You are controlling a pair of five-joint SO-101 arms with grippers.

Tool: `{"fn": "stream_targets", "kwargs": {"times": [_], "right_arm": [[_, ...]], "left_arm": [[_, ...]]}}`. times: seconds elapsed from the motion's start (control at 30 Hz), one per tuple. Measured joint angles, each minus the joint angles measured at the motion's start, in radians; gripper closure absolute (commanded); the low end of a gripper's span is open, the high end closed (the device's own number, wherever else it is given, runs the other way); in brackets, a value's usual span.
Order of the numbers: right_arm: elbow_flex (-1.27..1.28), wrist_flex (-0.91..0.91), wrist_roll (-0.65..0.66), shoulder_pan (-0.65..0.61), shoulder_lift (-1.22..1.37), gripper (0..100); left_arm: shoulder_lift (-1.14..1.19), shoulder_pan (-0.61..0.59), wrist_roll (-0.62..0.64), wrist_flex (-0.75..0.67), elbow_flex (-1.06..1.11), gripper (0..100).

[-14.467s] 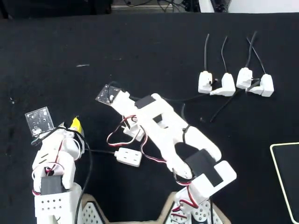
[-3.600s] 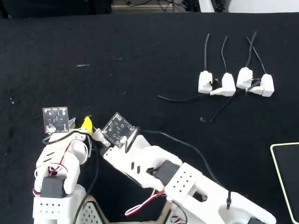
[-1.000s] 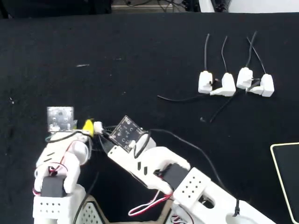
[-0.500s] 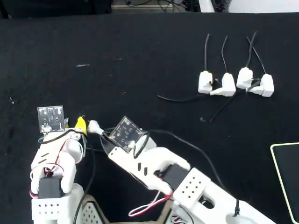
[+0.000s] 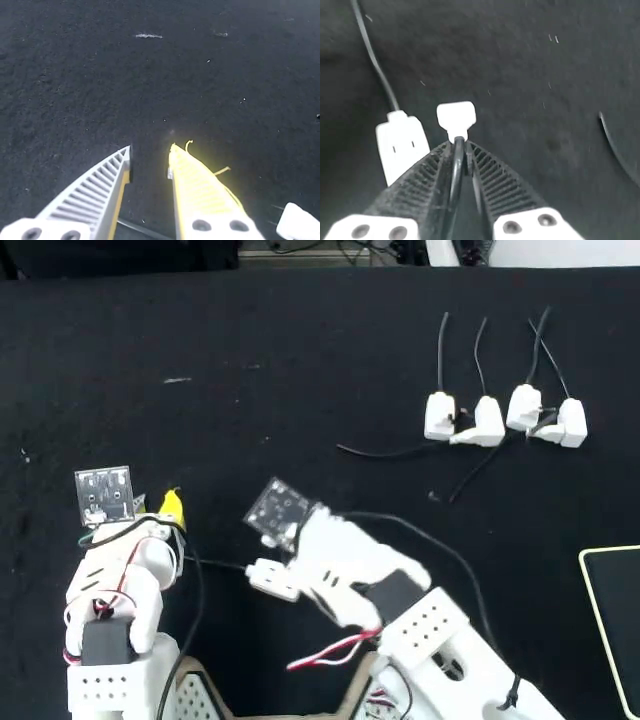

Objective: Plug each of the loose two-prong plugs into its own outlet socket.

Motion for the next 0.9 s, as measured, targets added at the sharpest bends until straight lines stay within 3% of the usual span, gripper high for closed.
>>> {"fn": "stream_targets", "kwargs": {"times": [0.17, 0.27, 0.47, 0.6, 0.73, 0.9], "right_arm": [[0.014, 0.026, 0.11, 0.152, 0.109, 98.7], [-0.031, 0.11, 0.161, 0.173, 0.224, 98.0], [-0.359, 0.39, 0.183, 0.176, 0.486, 83.2], [-0.601, 0.532, 0.183, 0.175, 0.626, 81.9], [-0.71, 0.546, 0.181, 0.11, 0.741, 81.9], [-0.726, 0.457, 0.183, 0.074, 0.924, 81.9]], "left_arm": [[0.0, 0.0, 0.0, 0.002, 0.0, 87], [0.0, 0.0, 0.0, 0.002, 0.0, 87], [0.0, 0.002, 0.0, 0.002, 0.0, 87], [0.0, 0.087, 0.0, 0.002, 0.0, 87], [0.0, 0.172, 0.0, 0.002, 0.0, 87], [0.0, 0.19, 0.0, 0.002, 0.0, 87]]}}
